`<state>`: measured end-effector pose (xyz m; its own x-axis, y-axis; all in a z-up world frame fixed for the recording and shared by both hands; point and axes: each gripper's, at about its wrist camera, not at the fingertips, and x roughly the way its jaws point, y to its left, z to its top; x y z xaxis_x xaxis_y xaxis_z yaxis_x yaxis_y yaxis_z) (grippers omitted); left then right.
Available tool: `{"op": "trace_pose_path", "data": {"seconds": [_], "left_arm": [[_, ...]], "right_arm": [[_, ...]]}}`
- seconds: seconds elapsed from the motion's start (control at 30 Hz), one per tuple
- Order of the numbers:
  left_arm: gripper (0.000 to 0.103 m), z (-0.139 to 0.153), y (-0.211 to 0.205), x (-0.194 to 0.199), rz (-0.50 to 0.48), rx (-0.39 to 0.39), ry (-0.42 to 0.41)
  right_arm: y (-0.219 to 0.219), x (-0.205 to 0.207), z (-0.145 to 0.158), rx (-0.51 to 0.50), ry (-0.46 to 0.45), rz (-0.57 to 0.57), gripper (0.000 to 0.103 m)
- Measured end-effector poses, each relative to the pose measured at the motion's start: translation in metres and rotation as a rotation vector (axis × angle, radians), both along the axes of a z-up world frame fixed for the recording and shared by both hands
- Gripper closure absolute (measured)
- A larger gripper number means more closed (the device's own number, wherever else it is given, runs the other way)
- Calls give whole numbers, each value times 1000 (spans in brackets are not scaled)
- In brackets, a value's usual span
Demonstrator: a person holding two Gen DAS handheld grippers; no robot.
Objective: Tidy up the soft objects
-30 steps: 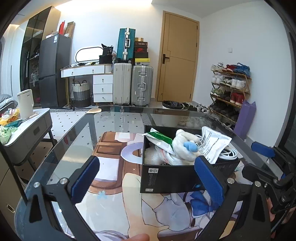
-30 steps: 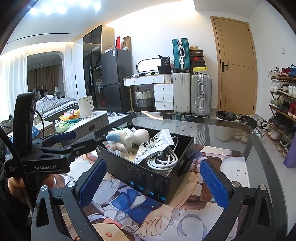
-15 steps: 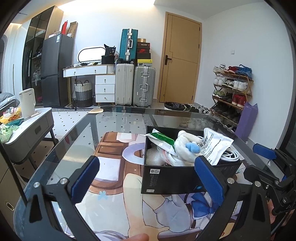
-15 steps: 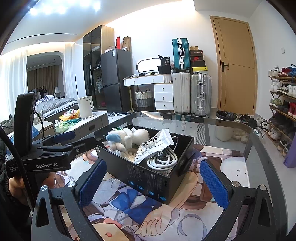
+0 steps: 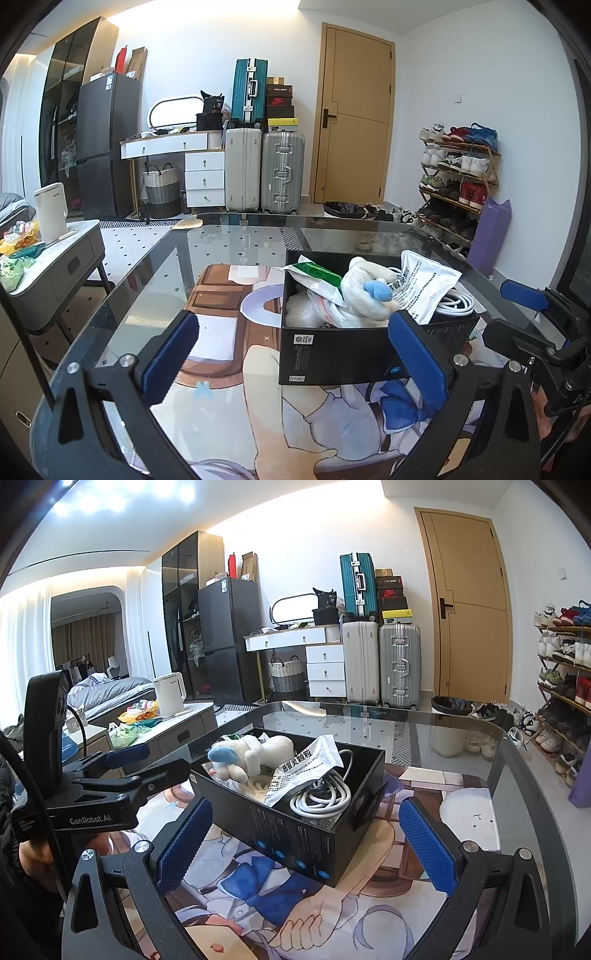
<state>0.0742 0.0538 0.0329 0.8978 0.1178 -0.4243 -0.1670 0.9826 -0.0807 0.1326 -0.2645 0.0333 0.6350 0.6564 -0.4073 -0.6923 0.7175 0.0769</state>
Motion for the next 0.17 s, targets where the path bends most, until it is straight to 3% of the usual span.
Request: {"op": "trace_pose_path", "data": {"seconds": [0.17], "left_arm": [[0,0,0,0,-2,8,2]], "right_arm": [[0,0,0,2,4,-2,1]]}}
